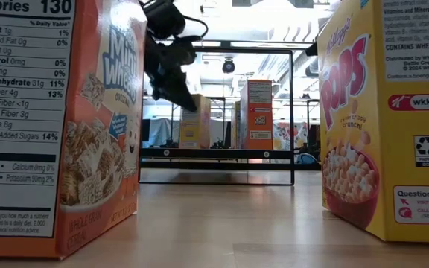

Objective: Stack cereal on shelf
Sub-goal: Put the left yellow cereal box on the shelf aligned with the other yellow cereal box on the shelf

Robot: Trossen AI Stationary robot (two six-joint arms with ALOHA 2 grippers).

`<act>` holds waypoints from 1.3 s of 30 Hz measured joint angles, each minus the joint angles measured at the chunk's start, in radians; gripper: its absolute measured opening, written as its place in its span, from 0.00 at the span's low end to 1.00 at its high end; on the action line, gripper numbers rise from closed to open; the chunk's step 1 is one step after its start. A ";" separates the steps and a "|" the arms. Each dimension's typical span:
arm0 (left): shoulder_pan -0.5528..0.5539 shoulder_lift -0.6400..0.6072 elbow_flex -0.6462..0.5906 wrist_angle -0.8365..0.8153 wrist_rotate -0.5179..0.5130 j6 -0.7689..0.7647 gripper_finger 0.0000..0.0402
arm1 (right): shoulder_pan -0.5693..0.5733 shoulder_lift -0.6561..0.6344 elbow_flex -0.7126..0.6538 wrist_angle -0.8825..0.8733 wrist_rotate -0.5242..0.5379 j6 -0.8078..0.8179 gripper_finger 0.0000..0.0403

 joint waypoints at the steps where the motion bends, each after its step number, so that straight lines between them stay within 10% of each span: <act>1: 0.000 0.009 0.000 0.006 -0.001 0.005 0.00 | 0.000 0.000 0.000 -0.001 0.000 0.000 0.00; 39: 0.071 0.101 0.000 0.278 0.000 0.159 0.00 | 0.000 0.000 0.000 -0.008 0.004 0.000 0.00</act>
